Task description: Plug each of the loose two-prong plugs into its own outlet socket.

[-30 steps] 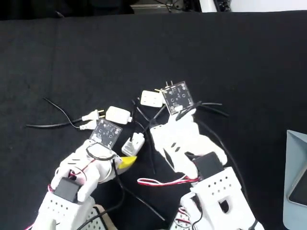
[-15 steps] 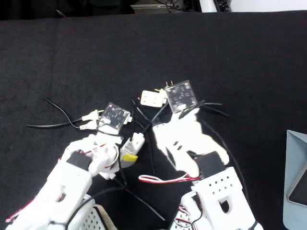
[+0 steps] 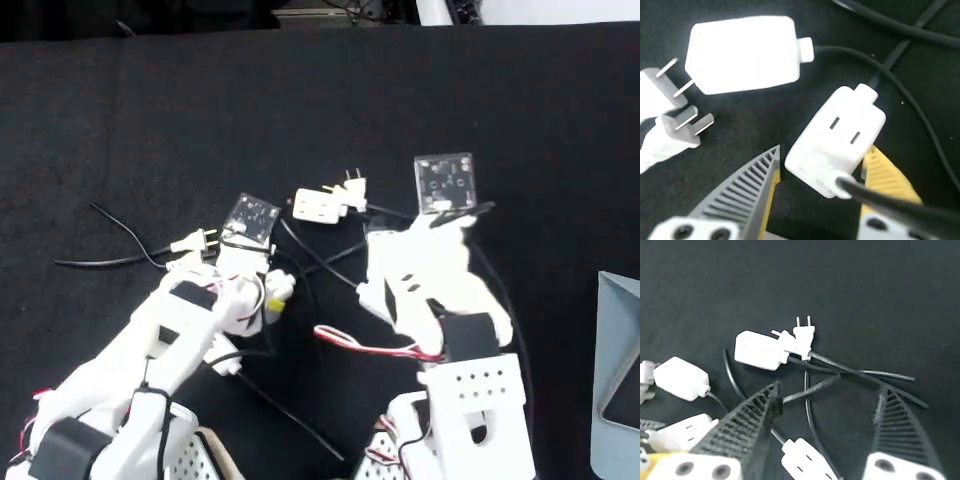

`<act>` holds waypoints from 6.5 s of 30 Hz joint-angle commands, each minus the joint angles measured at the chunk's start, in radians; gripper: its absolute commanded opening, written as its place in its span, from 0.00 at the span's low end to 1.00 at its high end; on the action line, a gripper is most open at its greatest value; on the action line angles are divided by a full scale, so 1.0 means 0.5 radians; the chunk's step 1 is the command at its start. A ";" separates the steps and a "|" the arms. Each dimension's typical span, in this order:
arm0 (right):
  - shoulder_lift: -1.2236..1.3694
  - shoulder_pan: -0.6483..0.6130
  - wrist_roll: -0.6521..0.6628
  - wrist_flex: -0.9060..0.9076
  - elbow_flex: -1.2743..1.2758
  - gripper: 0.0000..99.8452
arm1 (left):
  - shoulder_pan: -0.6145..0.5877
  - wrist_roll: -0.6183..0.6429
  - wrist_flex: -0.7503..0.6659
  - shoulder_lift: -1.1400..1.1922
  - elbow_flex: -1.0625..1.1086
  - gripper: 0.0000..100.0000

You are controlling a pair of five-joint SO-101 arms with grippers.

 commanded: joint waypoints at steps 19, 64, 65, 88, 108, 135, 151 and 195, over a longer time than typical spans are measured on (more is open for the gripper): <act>0.014 0.074 -0.028 -0.068 -0.103 0.29 | 0.032 -0.138 0.285 -0.009 -0.235 0.14; 0.017 -0.015 -0.028 -0.055 -0.097 0.29 | -1.229 -1.025 2.335 -1.185 -1.244 0.14; 0.017 -0.015 -0.028 -0.055 -0.097 0.29 | -1.241 -1.010 2.335 -1.203 -1.269 0.14; 0.020 -0.015 -0.028 -0.068 -0.078 0.29 | -0.987 -0.559 1.013 -0.193 -1.318 0.17; 0.020 -0.015 -0.009 -0.071 -0.057 0.29 | -0.962 -0.298 0.356 0.497 -1.407 0.37; 0.020 -0.150 -0.009 -0.068 -0.014 0.29 | -1.361 -0.635 0.310 0.896 -1.158 0.28; 0.020 -0.153 -0.009 -0.068 -0.014 0.29 | -1.244 -0.279 0.365 1.611 -2.116 0.27; 0.020 -0.153 -0.009 -0.064 -0.011 0.29 | -1.073 -1.028 1.363 2.133 -2.717 0.09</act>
